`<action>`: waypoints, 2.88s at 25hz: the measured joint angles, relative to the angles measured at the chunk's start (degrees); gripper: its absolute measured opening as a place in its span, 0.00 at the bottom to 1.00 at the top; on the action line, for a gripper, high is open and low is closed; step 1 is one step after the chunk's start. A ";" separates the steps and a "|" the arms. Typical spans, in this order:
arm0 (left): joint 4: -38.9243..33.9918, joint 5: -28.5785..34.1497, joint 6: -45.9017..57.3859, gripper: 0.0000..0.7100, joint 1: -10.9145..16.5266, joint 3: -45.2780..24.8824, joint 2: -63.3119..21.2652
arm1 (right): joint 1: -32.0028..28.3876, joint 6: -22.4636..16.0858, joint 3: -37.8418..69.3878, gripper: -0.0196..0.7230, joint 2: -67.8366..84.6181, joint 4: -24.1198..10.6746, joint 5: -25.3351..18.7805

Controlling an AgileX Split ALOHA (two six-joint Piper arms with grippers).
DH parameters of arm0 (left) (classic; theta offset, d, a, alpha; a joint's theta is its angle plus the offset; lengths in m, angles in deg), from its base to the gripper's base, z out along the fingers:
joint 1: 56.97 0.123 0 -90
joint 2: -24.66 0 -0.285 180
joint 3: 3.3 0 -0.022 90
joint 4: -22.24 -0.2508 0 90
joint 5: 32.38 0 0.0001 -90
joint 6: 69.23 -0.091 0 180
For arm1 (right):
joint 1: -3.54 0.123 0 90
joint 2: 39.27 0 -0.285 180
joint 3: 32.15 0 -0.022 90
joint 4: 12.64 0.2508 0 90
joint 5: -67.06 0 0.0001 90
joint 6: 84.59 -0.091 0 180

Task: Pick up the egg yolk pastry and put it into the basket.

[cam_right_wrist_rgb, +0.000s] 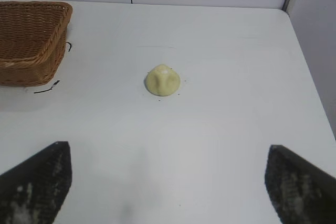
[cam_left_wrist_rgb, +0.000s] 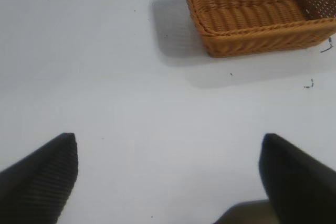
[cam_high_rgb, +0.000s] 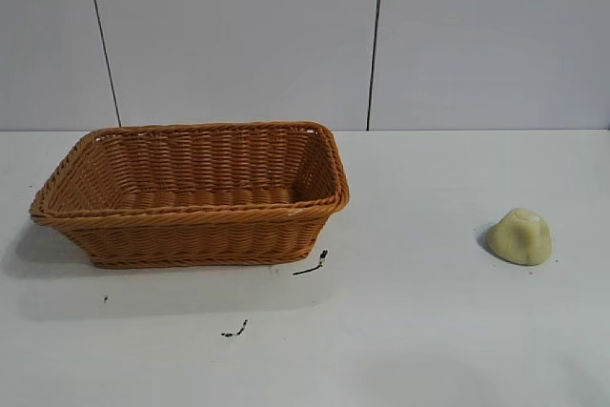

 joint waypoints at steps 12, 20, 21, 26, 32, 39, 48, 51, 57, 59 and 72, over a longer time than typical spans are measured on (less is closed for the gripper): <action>0.00 0.00 0.00 0.98 0.00 0.00 0.00 | 0.00 0.00 -0.13 0.96 -0.19 0.00 -0.01; 0.00 0.00 0.00 0.98 0.00 0.00 0.00 | 0.00 0.00 -6.20 0.96 -19.77 -0.25 1.00; 0.00 0.00 0.00 0.98 0.00 0.00 0.00 | 0.00 0.00 -7.05 0.96 -23.67 -0.26 1.30; 0.00 0.00 0.00 0.98 0.00 0.00 0.00 | 0.00 0.00 -12.66 0.96 -43.53 -0.30 3.47; 0.00 0.00 0.00 0.98 0.00 0.00 0.00 | 0.00 0.00 -21.88 0.96 -66.79 -0.30 5.13; 0.00 0.00 0.00 0.98 0.00 0.00 0.00 | 0.00 0.00 -35.74 0.96 -89.02 -0.30 6.24; 0.00 0.00 0.00 0.98 0.00 0.00 0.00 | 0.00 1.45 -48.24 0.96 -109.30 -0.07 8.29; 0.00 0.00 0.00 0.98 0.00 0.00 0.00 | 0.31 1.50 -49.19 0.96 -112.99 -0.07 8.37; 0.00 0.00 0.00 0.98 0.00 0.00 0.00 | 2.72 1.52 -49.30 0.96 -114.53 -0.25 10.42; 0.00 0.00 0.00 0.98 0.00 0.00 0.00 | 3.07 1.91 -49.30 0.96 -114.67 -0.26 11.52; 0.00 0.00 0.00 0.98 0.00 0.00 0.00 | 3.25 1.91 -49.30 0.96 -120.31 -0.45 16.80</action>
